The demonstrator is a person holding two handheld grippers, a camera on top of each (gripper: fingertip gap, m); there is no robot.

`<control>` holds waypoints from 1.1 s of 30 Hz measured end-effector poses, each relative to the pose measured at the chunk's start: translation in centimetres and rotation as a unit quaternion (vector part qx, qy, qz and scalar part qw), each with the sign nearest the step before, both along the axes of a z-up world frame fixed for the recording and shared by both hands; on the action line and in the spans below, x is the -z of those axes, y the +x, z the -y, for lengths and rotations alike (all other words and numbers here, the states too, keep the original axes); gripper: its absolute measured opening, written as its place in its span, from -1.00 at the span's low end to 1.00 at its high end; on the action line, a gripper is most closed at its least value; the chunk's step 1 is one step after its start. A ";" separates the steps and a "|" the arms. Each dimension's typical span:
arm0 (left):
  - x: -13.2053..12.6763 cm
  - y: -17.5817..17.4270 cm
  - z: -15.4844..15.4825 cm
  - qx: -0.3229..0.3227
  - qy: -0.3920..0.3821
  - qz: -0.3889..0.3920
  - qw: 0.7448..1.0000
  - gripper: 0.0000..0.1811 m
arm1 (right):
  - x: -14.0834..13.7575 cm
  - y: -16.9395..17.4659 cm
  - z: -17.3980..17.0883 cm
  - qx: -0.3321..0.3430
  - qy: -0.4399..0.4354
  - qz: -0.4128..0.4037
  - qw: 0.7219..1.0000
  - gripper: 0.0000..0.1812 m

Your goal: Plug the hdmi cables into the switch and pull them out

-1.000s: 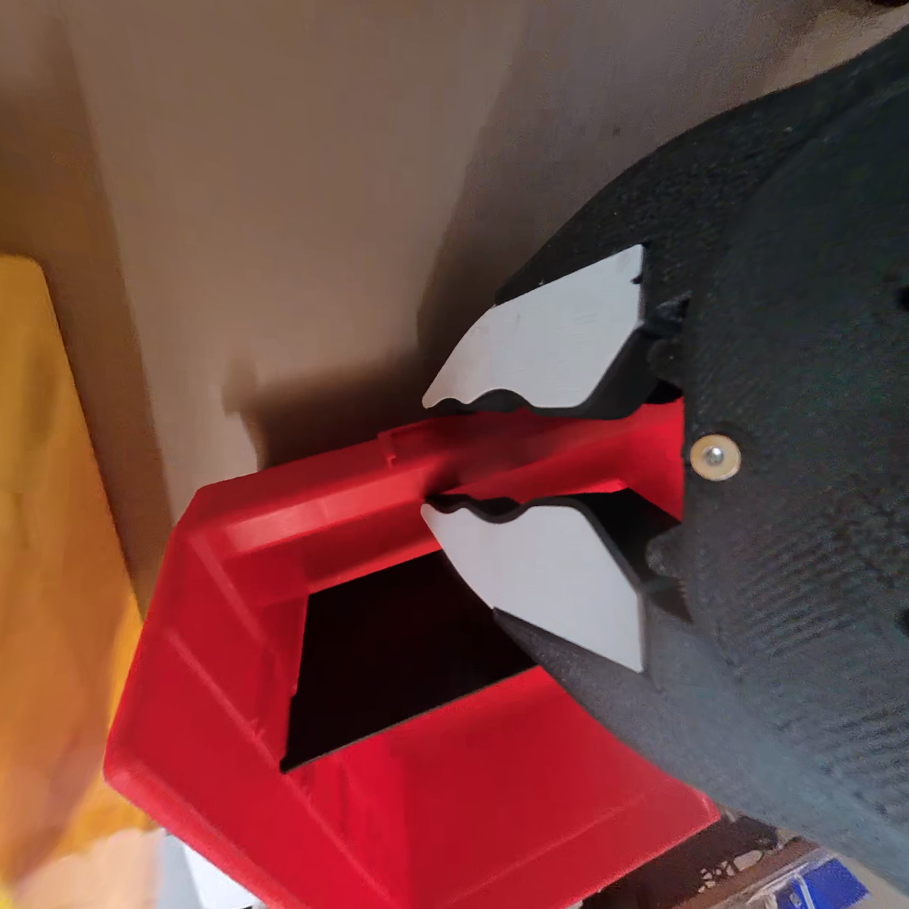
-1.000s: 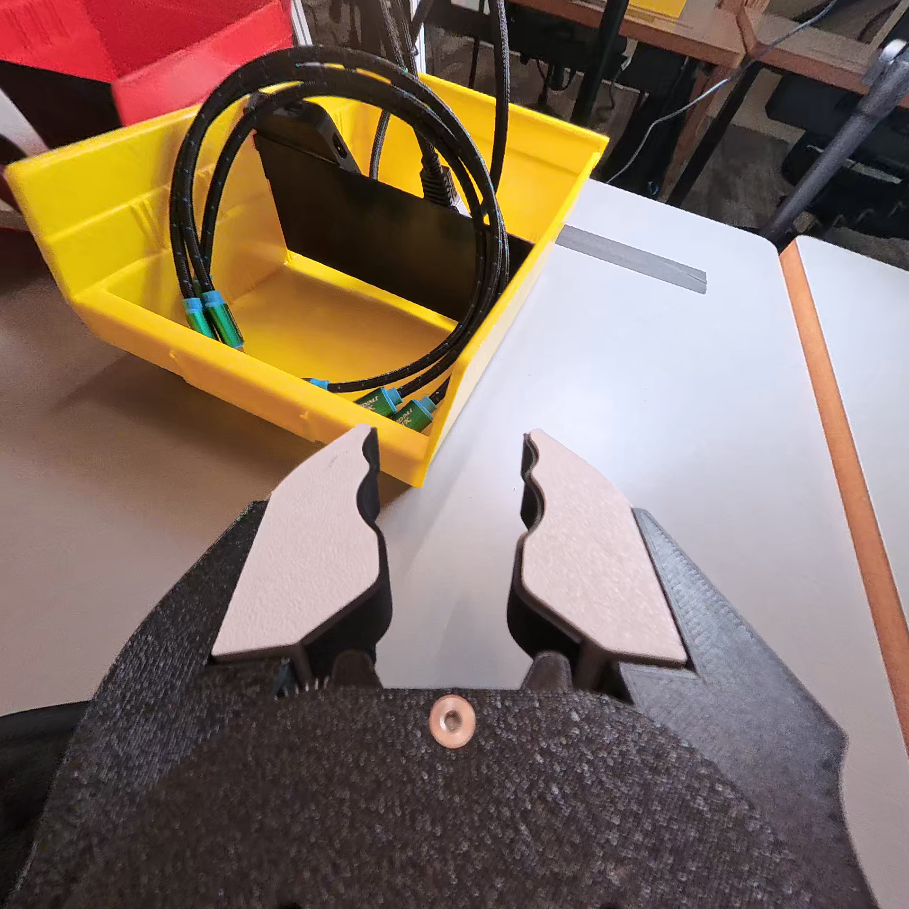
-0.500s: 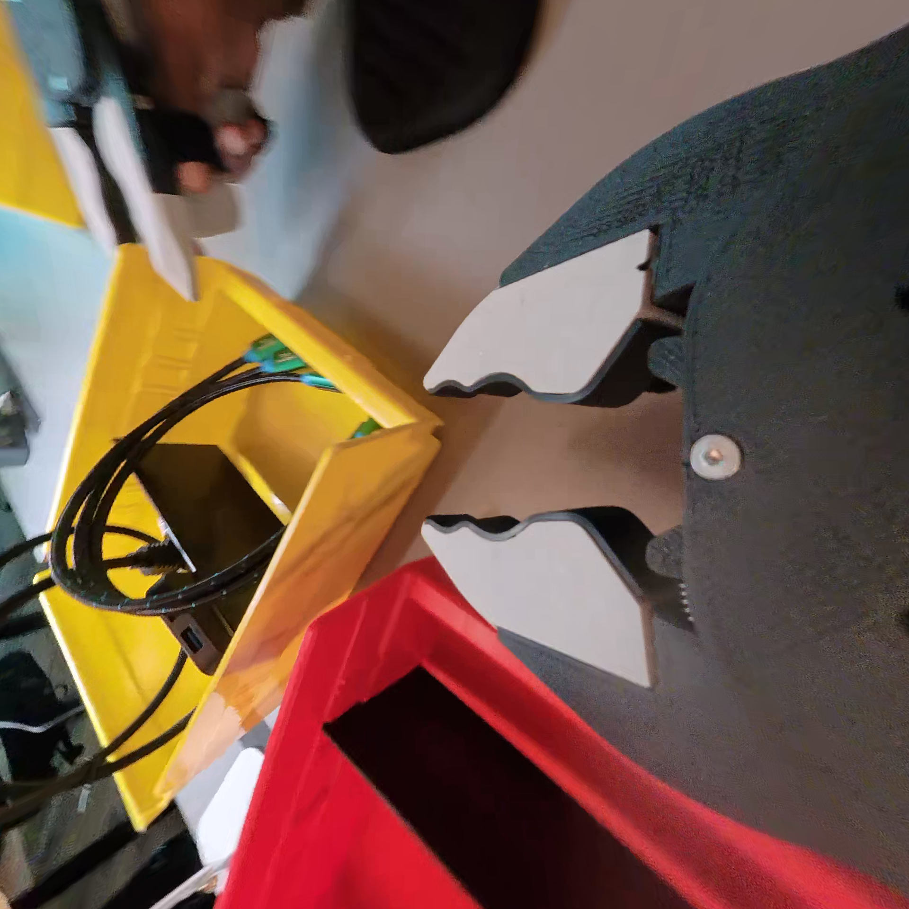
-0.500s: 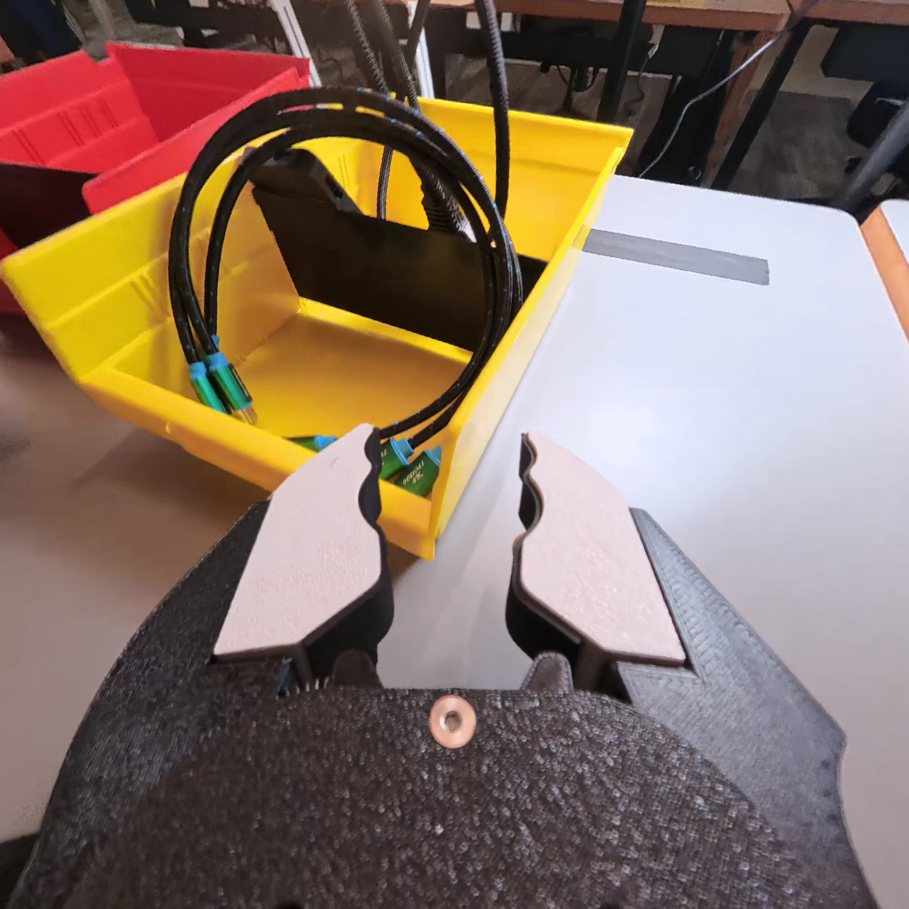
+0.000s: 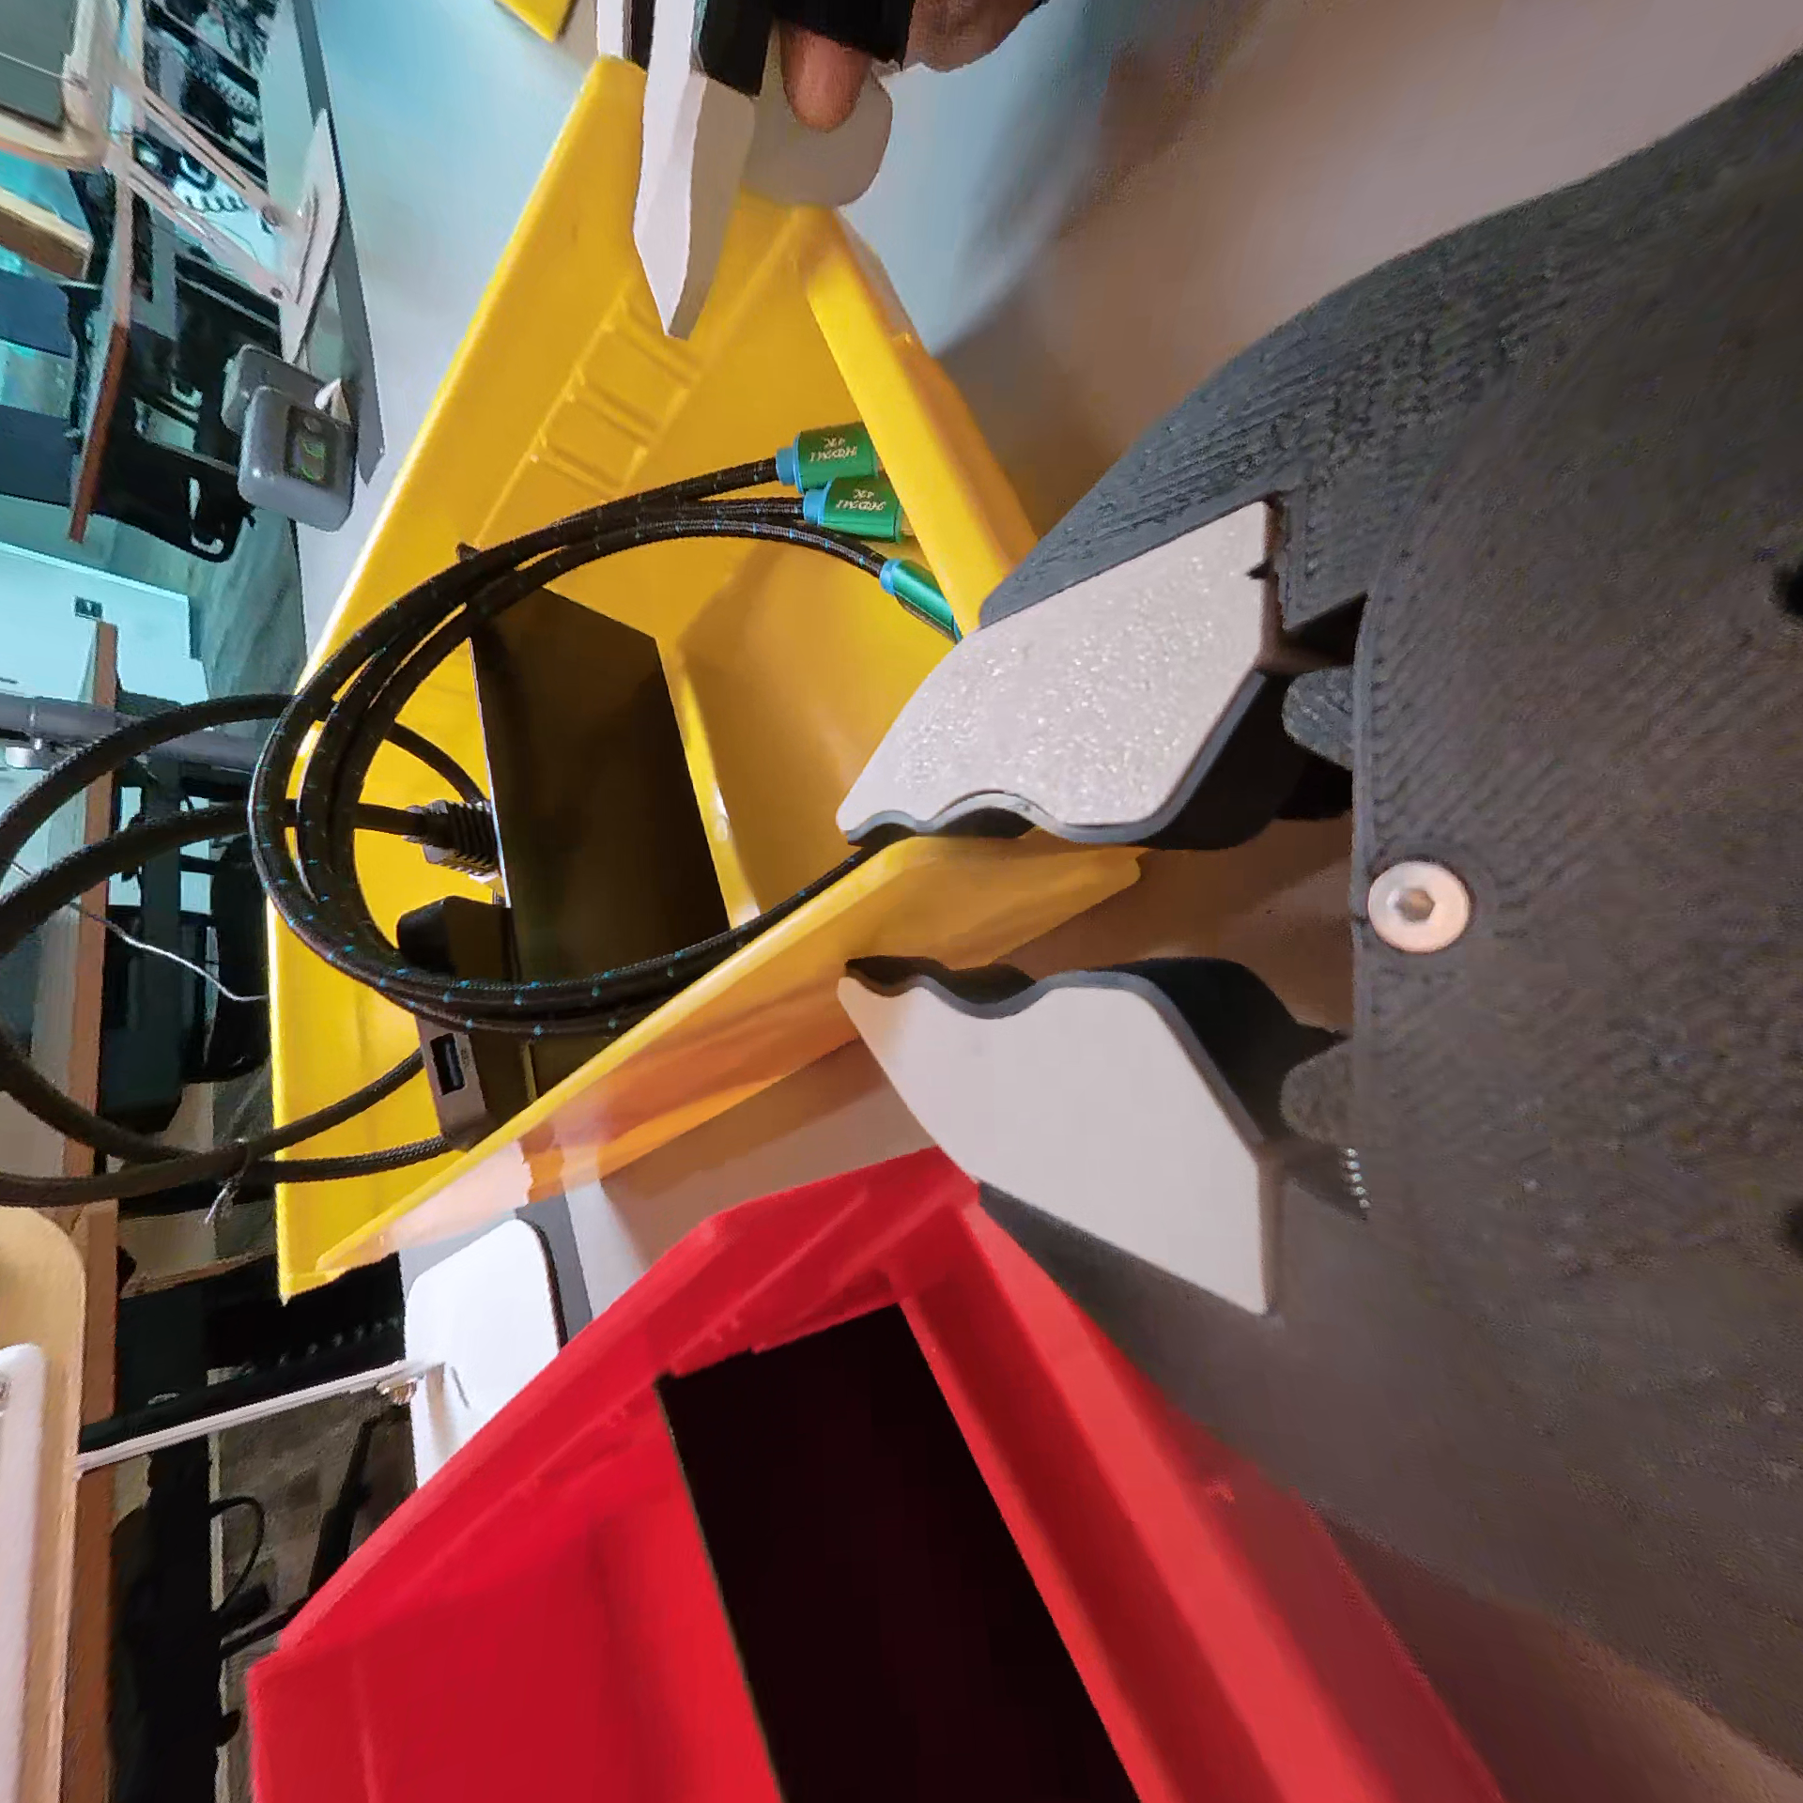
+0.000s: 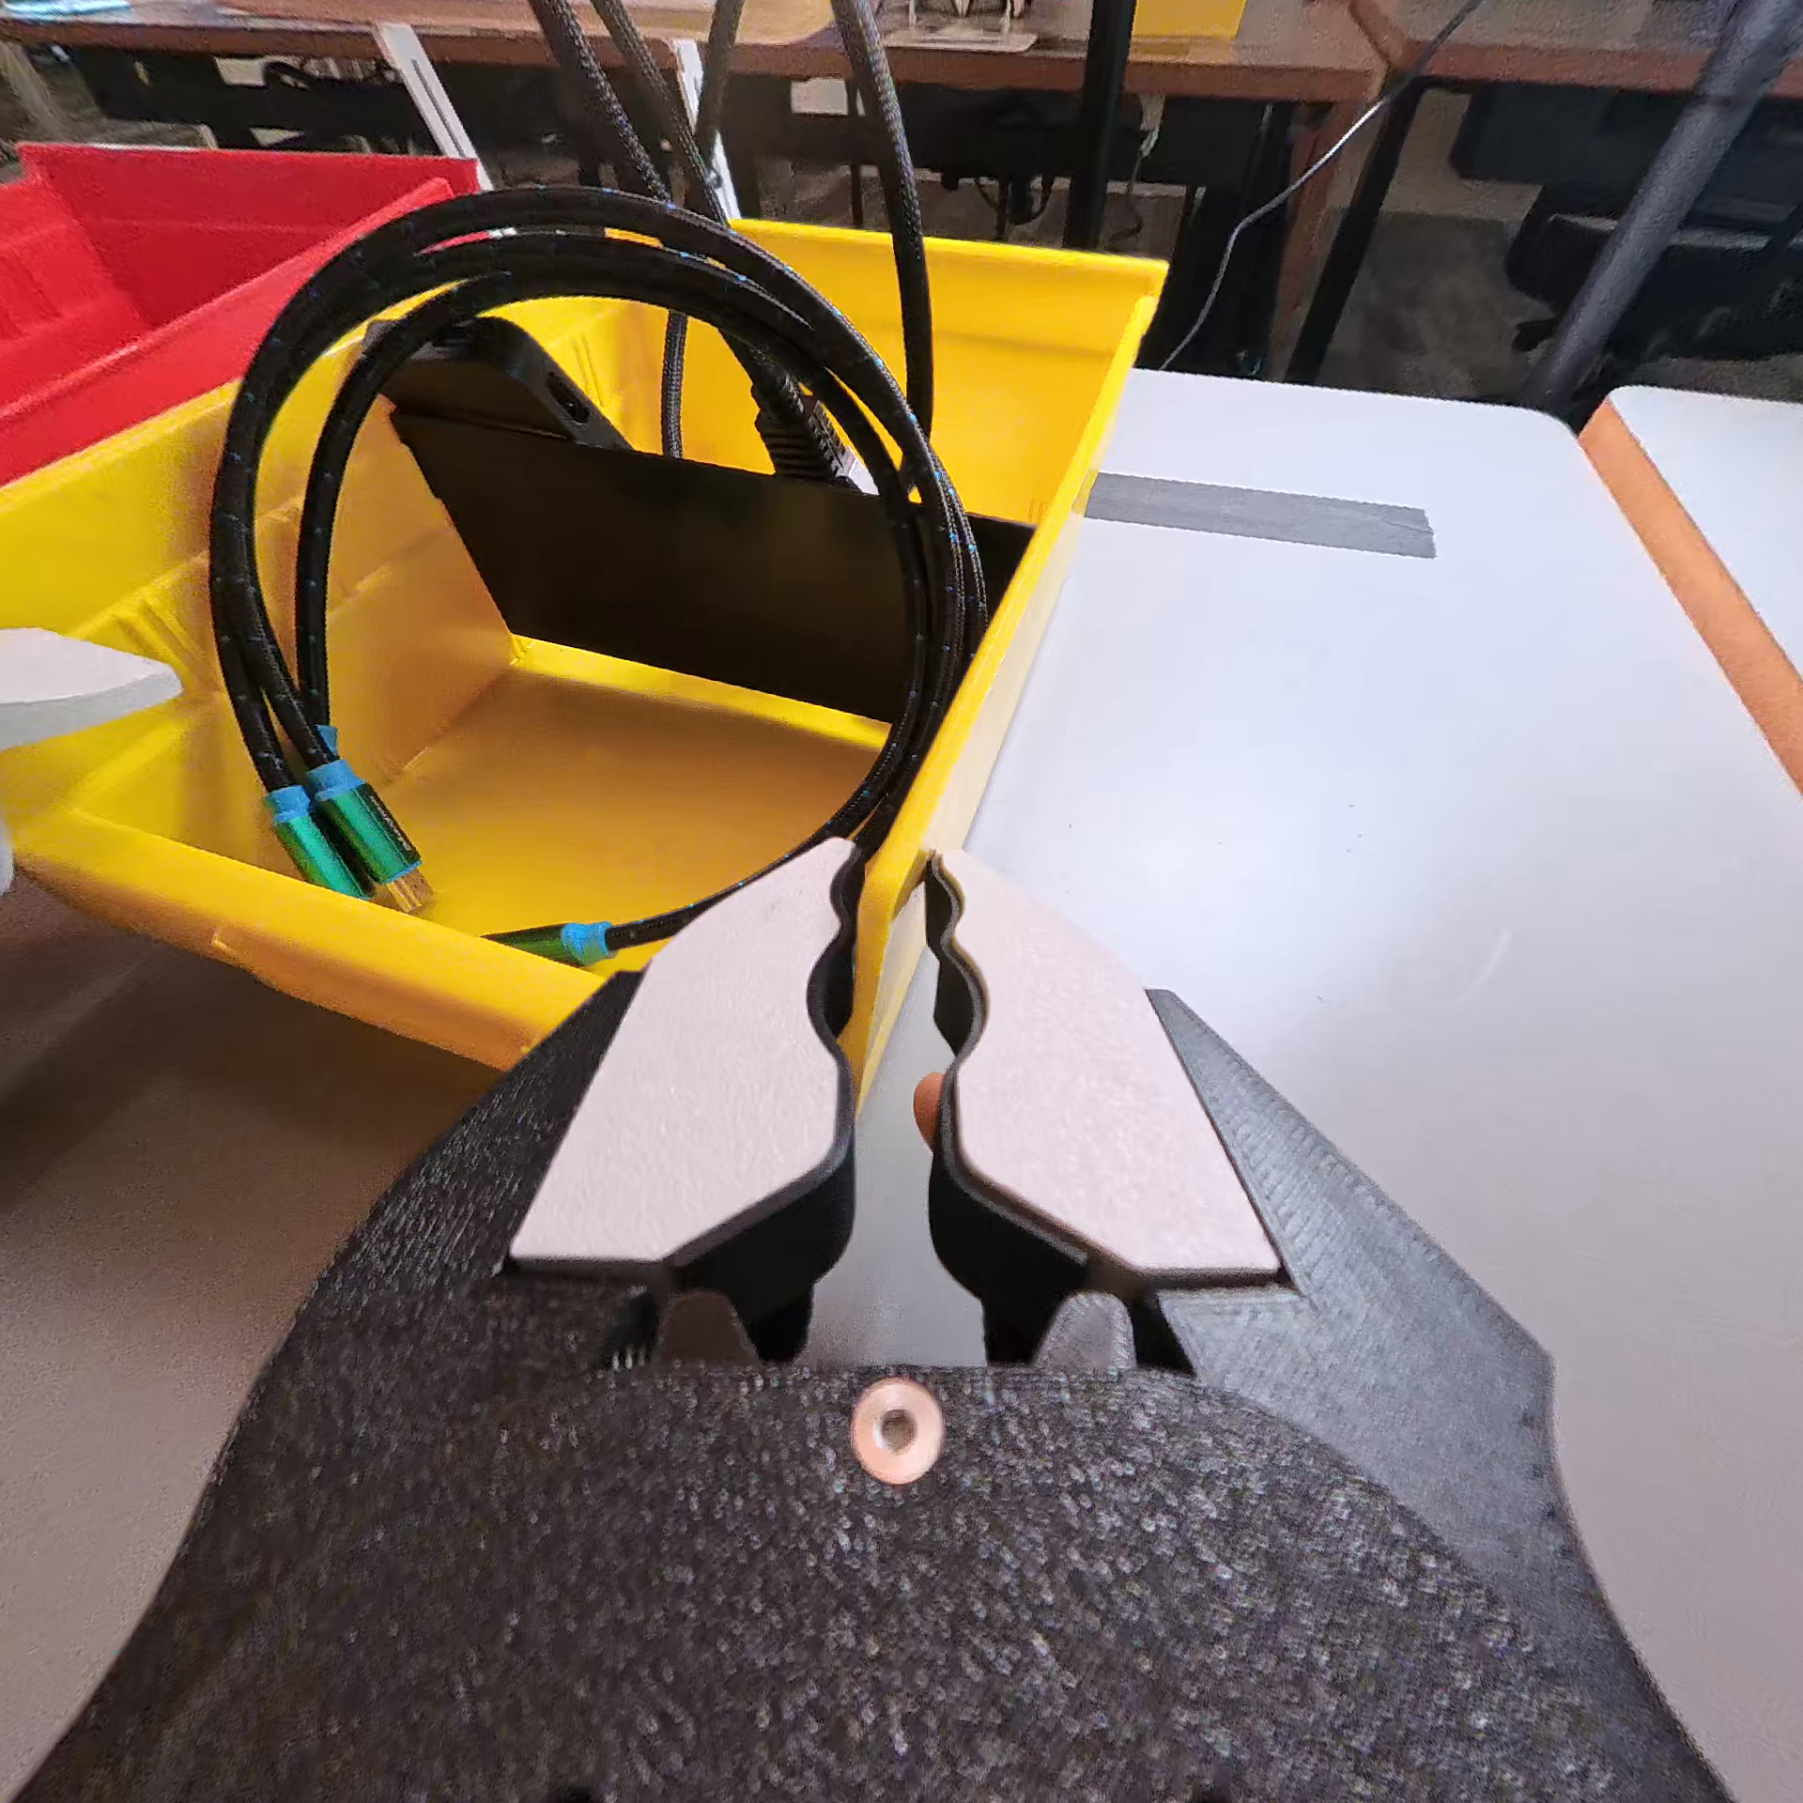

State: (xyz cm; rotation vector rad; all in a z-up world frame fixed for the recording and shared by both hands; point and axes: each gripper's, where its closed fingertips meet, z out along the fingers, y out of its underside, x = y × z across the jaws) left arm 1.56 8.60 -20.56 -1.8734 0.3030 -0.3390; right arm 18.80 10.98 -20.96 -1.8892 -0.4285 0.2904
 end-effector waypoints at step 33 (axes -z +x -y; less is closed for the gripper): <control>-15.2 -36.5 20.0 -0.279 0.156 0.006 0.947 -0.89 | -15.6 -37.4 13.4 -0.245 0.160 -0.063 0.954 -0.87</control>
